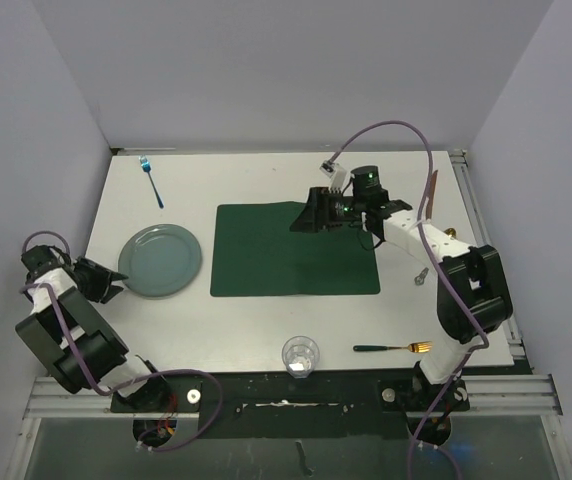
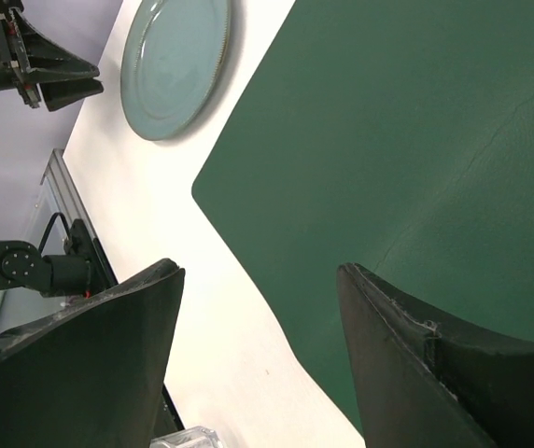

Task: Set the dinner table for one person
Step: Move the plate to the center of the board.

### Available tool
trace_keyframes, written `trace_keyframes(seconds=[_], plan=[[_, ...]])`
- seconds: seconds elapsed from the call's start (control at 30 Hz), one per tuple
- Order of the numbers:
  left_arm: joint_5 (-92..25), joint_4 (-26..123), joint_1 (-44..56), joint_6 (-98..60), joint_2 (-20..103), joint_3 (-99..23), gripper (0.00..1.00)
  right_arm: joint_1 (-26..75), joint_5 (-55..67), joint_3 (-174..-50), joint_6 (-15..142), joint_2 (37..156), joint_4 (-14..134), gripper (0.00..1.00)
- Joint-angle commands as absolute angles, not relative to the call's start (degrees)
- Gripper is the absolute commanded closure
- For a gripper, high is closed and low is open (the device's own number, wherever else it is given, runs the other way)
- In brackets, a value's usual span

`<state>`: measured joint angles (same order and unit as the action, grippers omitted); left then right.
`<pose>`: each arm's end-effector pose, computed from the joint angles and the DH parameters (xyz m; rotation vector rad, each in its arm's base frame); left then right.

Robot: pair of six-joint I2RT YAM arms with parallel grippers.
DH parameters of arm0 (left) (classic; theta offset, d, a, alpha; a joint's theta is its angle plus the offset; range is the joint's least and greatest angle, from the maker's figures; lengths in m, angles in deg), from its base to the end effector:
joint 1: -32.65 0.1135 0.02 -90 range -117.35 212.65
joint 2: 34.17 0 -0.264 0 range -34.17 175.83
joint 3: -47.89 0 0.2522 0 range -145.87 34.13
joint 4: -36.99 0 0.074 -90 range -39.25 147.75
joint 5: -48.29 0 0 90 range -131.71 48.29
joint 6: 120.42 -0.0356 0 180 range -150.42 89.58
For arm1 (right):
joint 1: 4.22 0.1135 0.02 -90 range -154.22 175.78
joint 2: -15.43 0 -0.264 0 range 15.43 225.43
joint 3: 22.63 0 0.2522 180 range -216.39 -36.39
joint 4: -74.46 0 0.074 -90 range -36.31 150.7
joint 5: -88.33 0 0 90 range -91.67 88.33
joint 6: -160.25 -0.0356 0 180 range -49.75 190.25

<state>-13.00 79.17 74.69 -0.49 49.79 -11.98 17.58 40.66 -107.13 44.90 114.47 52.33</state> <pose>0.2081 0.1646 0.1768 -1.4239 2.2003 -0.6080 0.3496 0.1656 0.2510 -0.3698 2.2762 1.2579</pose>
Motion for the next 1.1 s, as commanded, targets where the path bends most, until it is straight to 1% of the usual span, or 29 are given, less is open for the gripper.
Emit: trace_keyframes(seconds=[0.0, 0.13, 0.33, 0.5, 0.67, 0.8, 0.9, 1.07], plan=[[-24.4, 82.0, 74.9, -3.8, 43.7, -11.8, 0.66, 17.8, 40.0, -104.2, 43.3, 109.4, 62.0, 0.32], [-27.6, 82.4, 74.8, -3.0, 40.4, -11.2, 0.66, 17.8, 41.8, -103.6, 41.3, 109.8, 65.3, 0.32], [-29.7, 83.3, 74.1, -2.6, 40.9, -11.7, 0.66, 17.8, 43.0, -102.0, 37.1, 111.3, 72.0, 0.32], [-27.7, 83.3, 72.6, -1.8, 44.9, -11.8, 0.68, 17.7, 44.5, -100.0, 34.8, 112.0, 75.5, 0.33], [-28.2, 80.3, 67.6, 0.6, 49.2, -12.6, 0.69, 17.1, 44.0, -99.6, 35.3, 112.2, 74.3, 0.33], [-28.7, 79.1, 63.4, 1.8, 55.4, -15.5, 0.69, 16.5, 43.4, -99.6, 35.4, 111.4, 73.2, 0.33], [-26.4, 77.6, 62.1, 2.9, 58.8, -16.7, 0.69, 16.4, 42.4, -99.8, 35.9, 110.7, 71.9, 0.33], [-26.5, 77.3, 61.0, 3.8, 61.5, -17.6, 0.71, 16.3, 41.7, -101.1, 36.1, 110.7, 70.3, 0.33]])
